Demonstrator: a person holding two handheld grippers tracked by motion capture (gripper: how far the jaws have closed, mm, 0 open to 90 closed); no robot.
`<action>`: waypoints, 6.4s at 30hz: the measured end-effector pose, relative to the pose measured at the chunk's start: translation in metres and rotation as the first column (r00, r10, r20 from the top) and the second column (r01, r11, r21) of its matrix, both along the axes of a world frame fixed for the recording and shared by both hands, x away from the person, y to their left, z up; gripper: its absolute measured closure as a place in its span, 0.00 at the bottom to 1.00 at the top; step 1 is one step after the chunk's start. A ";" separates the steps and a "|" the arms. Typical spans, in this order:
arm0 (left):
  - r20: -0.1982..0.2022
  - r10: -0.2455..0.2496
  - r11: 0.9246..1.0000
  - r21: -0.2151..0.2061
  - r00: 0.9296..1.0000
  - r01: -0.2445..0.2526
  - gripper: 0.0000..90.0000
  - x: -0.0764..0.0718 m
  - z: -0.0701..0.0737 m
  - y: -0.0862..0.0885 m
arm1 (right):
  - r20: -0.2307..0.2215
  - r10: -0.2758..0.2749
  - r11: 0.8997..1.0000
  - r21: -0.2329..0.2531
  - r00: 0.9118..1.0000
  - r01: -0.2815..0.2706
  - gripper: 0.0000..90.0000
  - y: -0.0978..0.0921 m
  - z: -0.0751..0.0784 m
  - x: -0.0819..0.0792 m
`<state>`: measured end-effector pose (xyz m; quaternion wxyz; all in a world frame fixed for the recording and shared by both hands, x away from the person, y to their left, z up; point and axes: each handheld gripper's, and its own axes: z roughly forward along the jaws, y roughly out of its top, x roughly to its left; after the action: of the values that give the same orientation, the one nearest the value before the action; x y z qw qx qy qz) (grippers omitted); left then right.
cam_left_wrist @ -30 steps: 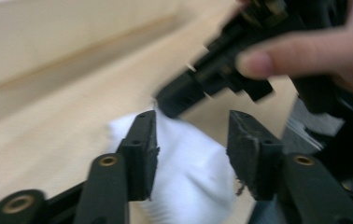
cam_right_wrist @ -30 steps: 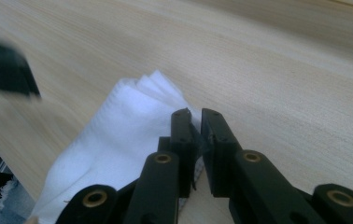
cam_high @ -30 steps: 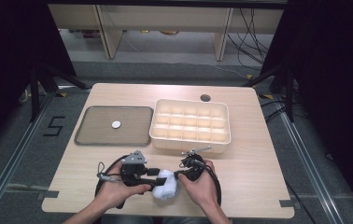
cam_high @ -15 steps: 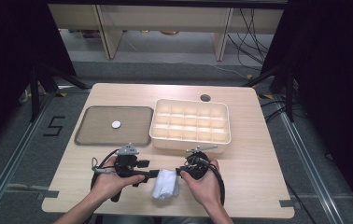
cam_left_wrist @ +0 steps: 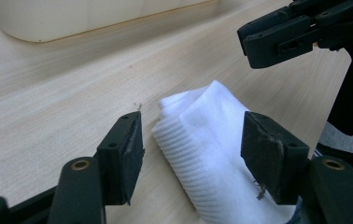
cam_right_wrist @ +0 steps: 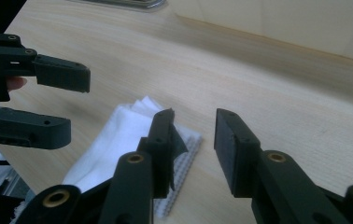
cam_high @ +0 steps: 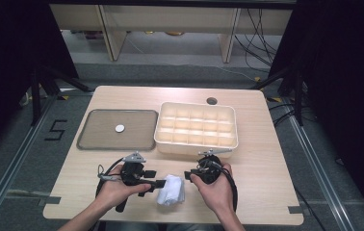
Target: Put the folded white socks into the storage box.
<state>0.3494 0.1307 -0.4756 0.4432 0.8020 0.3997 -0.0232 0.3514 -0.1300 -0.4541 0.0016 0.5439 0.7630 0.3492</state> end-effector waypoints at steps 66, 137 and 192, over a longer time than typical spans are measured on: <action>-0.213 -0.021 1.000 -0.027 0.977 0.016 0.51 0.014 -0.035 -0.036 | -0.215 0.073 0.997 0.025 0.974 -0.069 0.76 0.006 -0.033 0.006; 0.382 0.122 0.989 -0.127 0.916 -0.079 0.78 0.033 0.047 -0.002 | 0.277 -0.074 0.997 0.008 0.958 0.075 0.63 -0.075 -0.033 -0.030; 0.397 0.156 0.981 0.044 0.905 -0.189 0.77 0.123 0.044 -0.021 | 0.287 -0.094 0.995 0.006 0.953 0.096 0.63 -0.077 -0.035 -0.033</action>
<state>0.4721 0.1098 -0.4315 0.4814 0.7693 0.3731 0.1931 0.3184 -0.2072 -0.4894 0.1312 0.5234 0.7291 0.4211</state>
